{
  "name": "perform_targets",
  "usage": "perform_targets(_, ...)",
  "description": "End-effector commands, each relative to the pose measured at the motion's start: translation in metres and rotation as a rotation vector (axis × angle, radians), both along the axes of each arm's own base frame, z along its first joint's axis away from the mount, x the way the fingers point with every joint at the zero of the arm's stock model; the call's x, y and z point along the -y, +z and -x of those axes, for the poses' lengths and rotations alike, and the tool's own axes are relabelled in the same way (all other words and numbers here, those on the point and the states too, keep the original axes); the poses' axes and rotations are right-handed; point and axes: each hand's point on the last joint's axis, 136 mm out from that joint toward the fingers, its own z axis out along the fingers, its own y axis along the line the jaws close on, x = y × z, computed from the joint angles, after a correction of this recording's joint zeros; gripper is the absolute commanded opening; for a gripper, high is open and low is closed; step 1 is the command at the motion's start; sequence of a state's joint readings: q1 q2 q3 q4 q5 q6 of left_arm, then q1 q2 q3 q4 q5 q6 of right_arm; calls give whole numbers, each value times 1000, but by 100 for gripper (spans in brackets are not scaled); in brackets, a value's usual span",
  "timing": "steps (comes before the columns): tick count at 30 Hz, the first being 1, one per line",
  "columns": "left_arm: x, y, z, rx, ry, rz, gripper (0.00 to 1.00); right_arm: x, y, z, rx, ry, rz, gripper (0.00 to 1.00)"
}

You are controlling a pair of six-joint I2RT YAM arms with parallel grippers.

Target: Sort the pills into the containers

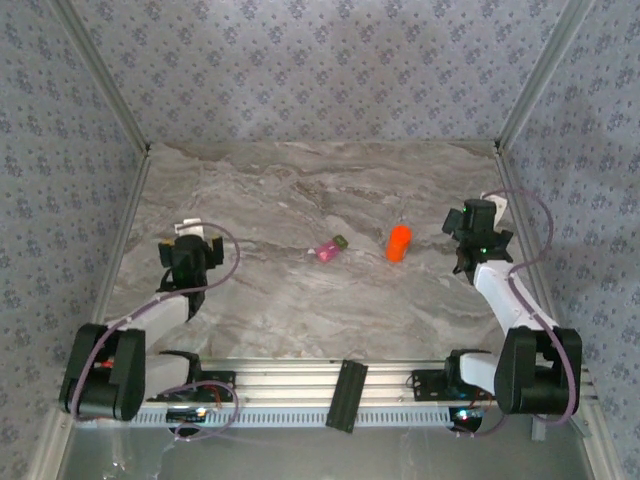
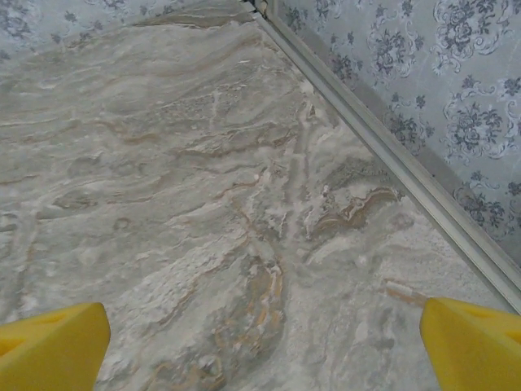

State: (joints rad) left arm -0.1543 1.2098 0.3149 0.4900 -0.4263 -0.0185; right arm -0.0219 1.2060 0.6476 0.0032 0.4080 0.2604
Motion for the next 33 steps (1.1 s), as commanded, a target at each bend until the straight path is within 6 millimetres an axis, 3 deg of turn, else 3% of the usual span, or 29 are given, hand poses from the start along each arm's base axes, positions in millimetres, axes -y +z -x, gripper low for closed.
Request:
perform_targets(1,4,27,-20,164,-36,42,100,4,-10,-8,100,4,71,100)
perform_targets(4,7,25,-35,176,-88,65,100,-11,-32,-12,166,88,93,100)
perform_targets(7,15,9,-45,159,-174,89,100,-28,-29,-24,212,208,129,100)
perform_targets(12,17,-8,-57,96,-211,133,100,-48,-51,-38,229,355,130,100)
perform_targets(14,6,-11,-61,75,-178,179,100,-43,-61,-35,157,338,80,100)
perform_targets(16,5,-11,-62,80,-178,183,100,-41,-53,-39,229,335,102,100)
perform_targets(20,4,-11,-62,80,-176,186,100,-34,-52,-35,206,281,140,100)
perform_targets(33,4,-10,-61,85,-161,168,100,-41,-54,-37,193,321,123,100)
